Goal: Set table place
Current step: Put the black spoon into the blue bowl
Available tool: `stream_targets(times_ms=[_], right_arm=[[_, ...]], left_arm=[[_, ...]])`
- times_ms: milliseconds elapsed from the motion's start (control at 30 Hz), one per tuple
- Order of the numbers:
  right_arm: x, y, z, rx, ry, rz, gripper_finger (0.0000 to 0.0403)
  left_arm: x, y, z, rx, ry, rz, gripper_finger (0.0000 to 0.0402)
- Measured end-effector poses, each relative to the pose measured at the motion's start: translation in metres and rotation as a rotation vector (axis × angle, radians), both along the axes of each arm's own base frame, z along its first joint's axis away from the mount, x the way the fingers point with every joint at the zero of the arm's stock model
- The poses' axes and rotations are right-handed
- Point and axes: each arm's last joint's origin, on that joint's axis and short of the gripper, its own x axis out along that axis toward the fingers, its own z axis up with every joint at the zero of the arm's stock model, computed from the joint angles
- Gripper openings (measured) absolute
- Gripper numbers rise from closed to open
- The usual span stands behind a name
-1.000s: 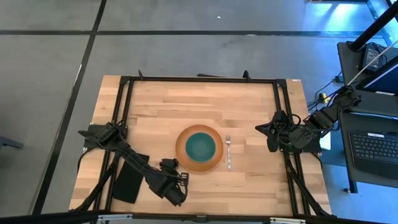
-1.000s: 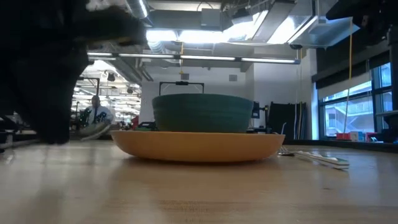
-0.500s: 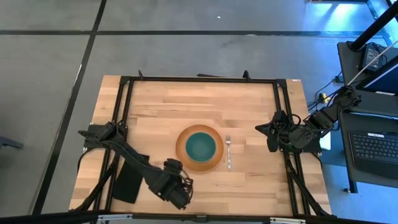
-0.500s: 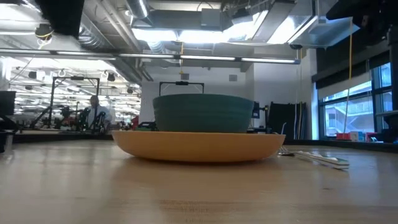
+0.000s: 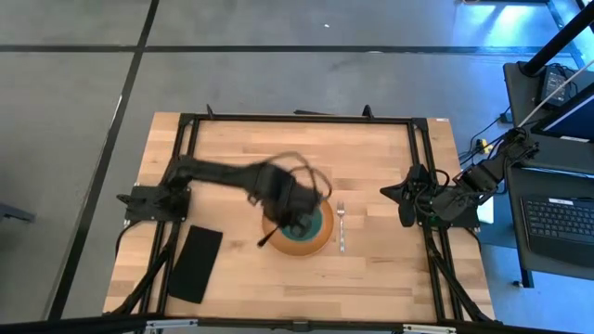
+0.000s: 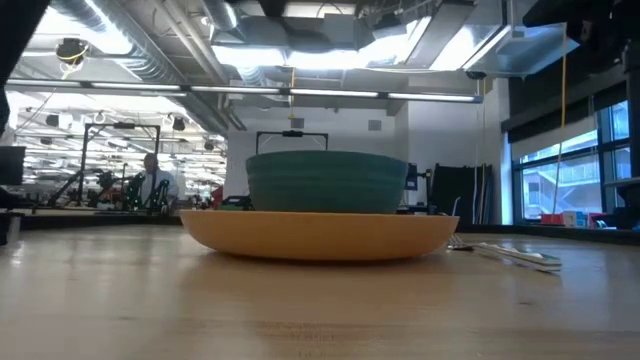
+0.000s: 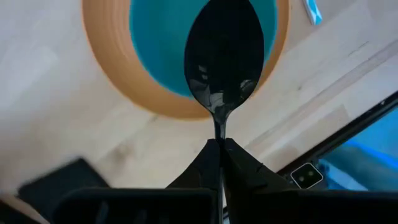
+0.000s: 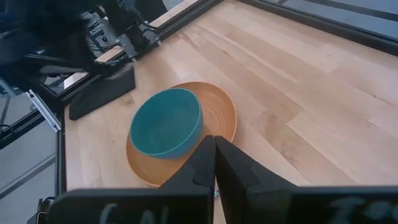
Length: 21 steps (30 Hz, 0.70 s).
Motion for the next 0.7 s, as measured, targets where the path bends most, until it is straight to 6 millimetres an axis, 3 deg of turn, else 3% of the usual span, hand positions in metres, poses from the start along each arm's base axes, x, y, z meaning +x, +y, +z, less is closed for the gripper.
stream_targets(times_ms=[133, 300, 500, 700], right_arm=[[0.0, 0.0, 0.0, 0.0, 0.0, 0.0, 0.0012], [0.0, 0.0, 0.0, -0.002, 0.001, 0.001, 0.0012], [0.0, 0.0, -0.001, -0.009, 0.008, 0.001, 0.0012], [-0.001, -0.001, -0.002, -0.024, 0.026, 0.002, 0.0012]], left_arm=[[0.007, 0.041, -0.004, -0.058, 0.007, -0.045, 0.0], [0.008, 0.071, -0.019, -0.094, 0.055, -0.033, 0.0], [0.011, 0.07, -0.051, -0.136, 0.115, -0.043, 0.0], [0.027, 0.053, -0.075, -0.176, -0.009, -0.07, 0.0]])
